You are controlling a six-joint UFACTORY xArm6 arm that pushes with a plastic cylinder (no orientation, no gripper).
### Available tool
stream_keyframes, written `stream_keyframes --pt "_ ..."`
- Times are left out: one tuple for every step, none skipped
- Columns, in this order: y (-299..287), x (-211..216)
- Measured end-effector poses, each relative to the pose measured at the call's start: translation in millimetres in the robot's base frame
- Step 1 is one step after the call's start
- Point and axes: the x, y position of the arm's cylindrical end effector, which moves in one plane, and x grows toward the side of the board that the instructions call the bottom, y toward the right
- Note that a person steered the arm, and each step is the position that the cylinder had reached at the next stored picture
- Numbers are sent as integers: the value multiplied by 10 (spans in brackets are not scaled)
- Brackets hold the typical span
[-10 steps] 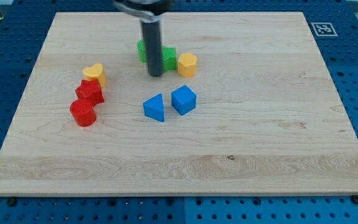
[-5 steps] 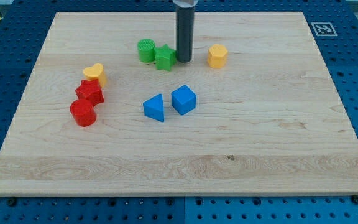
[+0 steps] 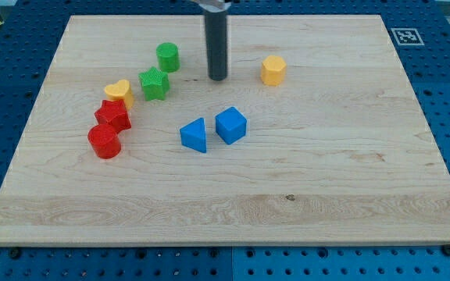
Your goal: Place the green star to the top of the yellow heart
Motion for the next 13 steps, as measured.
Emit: stream_keyframes --pt "-237 201" --pt "-713 309" --pt "-809 310" --pt "-809 308" --pt "-875 231" --pt "-1027 -18" --pt "-1118 -223" --pt "-1125 -350" --pt "-1074 -405" --pt "-739 -217" --pt "-628 -20" --pt "-671 -20" --pt "-724 -20"
